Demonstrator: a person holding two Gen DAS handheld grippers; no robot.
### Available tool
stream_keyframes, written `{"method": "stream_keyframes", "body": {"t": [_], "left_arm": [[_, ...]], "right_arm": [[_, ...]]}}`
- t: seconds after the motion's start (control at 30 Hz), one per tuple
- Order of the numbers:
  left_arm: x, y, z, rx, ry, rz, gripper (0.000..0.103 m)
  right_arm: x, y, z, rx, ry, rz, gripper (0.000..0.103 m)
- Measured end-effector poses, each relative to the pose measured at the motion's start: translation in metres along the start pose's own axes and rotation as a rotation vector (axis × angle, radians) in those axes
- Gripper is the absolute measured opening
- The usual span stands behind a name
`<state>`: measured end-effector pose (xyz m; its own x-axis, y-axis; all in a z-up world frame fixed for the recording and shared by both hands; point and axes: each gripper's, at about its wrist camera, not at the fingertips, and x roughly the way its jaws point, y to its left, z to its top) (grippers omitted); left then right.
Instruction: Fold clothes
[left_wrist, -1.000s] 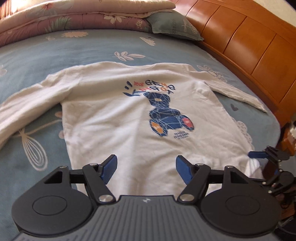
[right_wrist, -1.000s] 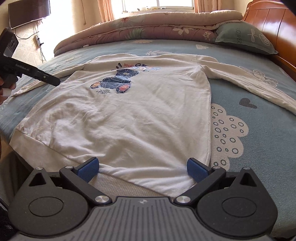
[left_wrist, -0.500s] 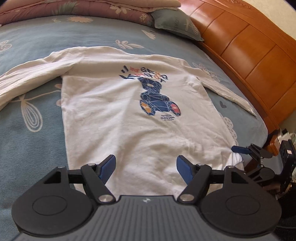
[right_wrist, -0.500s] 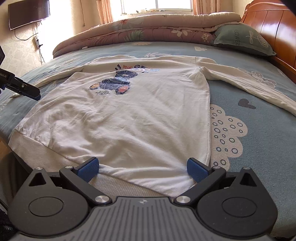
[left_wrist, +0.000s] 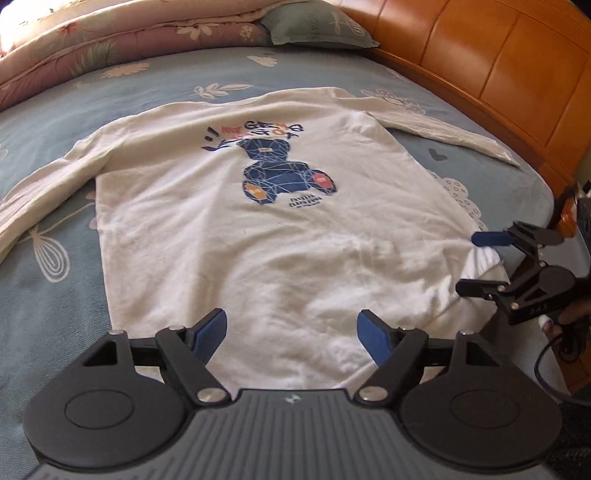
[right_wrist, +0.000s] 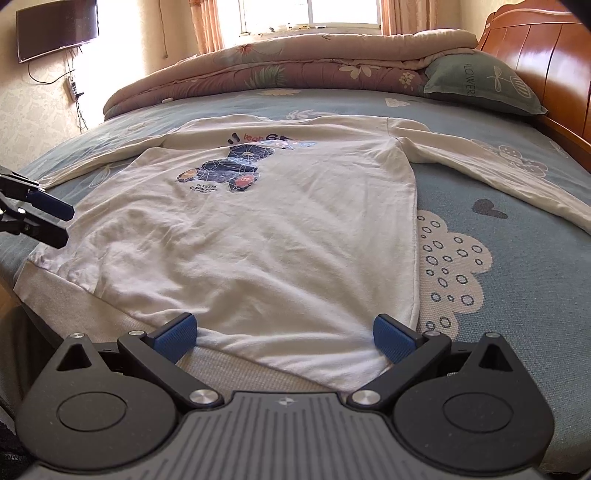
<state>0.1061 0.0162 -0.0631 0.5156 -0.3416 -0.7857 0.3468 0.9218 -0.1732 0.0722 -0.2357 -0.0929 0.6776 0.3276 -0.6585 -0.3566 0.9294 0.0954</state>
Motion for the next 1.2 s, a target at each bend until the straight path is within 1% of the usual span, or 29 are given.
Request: {"method": "stream_keyframes", "body": {"t": [0.07, 0.1, 0.13, 0.23, 0.37, 0.53, 0.67, 0.77, 0.8, 0.83, 1.0, 1.13, 1.2], "left_arm": [[0.007, 0.011, 0.001, -0.075, 0.006, -0.004, 0.077], [0.012, 0.015, -0.002, -0.102, 0.022, 0.001, 0.077], [0.015, 0.016, -0.006, -0.119, 0.035, 0.006, 0.077], [0.011, 0.018, -0.021, -0.15, 0.022, 0.0, 0.079], [0.004, 0.023, -0.03, -0.194, 0.014, -0.025, 0.08], [0.005, 0.017, -0.024, -0.172, 0.023, -0.002, 0.079], [0.004, 0.006, -0.011, -0.113, -0.008, 0.001, 0.08], [0.013, 0.008, -0.011, -0.147, 0.016, 0.025, 0.08], [0.015, 0.009, -0.014, -0.159, 0.012, 0.032, 0.079], [0.016, 0.01, -0.018, -0.169, 0.009, 0.034, 0.081], [0.01, 0.013, -0.023, -0.225, 0.008, 0.028, 0.081], [0.009, 0.009, -0.025, -0.228, 0.052, 0.061, 0.081], [0.009, 0.006, -0.019, -0.219, 0.086, 0.082, 0.081]], "right_arm": [[0.001, 0.001, 0.001, 0.005, 0.002, -0.009, 0.103], [0.001, 0.001, 0.001, 0.008, 0.003, -0.011, 0.103], [0.001, 0.002, 0.001, 0.01, 0.005, -0.012, 0.103], [0.001, 0.001, 0.003, 0.031, 0.013, -0.017, 0.103], [0.004, 0.001, 0.006, 0.049, 0.021, -0.036, 0.103], [0.007, 0.007, 0.007, 0.037, 0.032, -0.077, 0.103], [0.008, 0.008, 0.008, 0.036, 0.034, -0.084, 0.103], [0.008, 0.009, 0.009, 0.036, 0.041, -0.09, 0.103], [0.008, 0.009, 0.009, 0.036, 0.042, -0.092, 0.103], [0.008, 0.009, 0.009, 0.037, 0.043, -0.094, 0.103], [0.008, 0.01, 0.009, 0.041, 0.044, -0.1, 0.103], [0.008, 0.009, 0.01, 0.043, 0.059, -0.098, 0.103], [0.008, 0.009, 0.011, 0.044, 0.065, -0.094, 0.103]]}}
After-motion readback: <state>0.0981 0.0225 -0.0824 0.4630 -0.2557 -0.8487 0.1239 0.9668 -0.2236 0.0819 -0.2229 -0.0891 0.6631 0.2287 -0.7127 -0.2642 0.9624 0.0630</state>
